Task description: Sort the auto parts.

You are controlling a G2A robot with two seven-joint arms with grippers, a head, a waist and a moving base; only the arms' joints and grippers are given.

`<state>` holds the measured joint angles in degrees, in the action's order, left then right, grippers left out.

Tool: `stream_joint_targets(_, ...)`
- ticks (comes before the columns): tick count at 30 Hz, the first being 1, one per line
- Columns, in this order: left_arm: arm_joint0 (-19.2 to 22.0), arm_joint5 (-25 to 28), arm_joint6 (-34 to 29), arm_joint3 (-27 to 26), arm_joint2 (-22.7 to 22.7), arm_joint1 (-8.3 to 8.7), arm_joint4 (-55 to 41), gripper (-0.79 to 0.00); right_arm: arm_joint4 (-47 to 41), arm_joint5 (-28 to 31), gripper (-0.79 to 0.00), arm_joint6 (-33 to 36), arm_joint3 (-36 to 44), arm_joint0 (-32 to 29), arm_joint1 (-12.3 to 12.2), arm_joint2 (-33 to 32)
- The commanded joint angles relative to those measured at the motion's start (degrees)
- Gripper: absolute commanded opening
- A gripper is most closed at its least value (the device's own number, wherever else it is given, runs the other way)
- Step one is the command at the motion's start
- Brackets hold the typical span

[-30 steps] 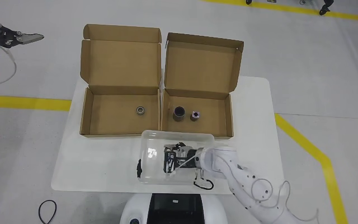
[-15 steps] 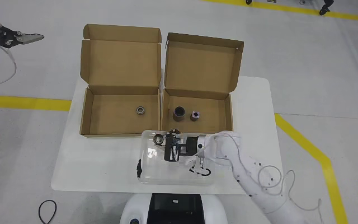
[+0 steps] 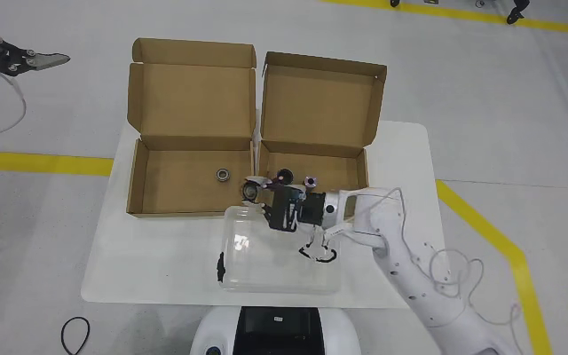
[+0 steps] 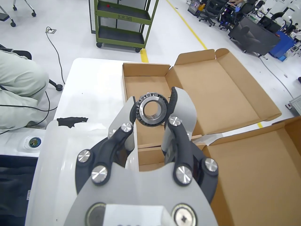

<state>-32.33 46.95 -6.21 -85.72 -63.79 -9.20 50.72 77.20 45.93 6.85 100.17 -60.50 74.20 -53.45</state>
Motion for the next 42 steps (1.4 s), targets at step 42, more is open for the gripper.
stream_joint_targets(42, 0.0, 0.0, 0.0, 0.0, 0.0, 0.00, 0.0, 0.000, -10.6, -1.5, -0.785, -4.4, 11.1, 7.3, -0.4, -8.5)
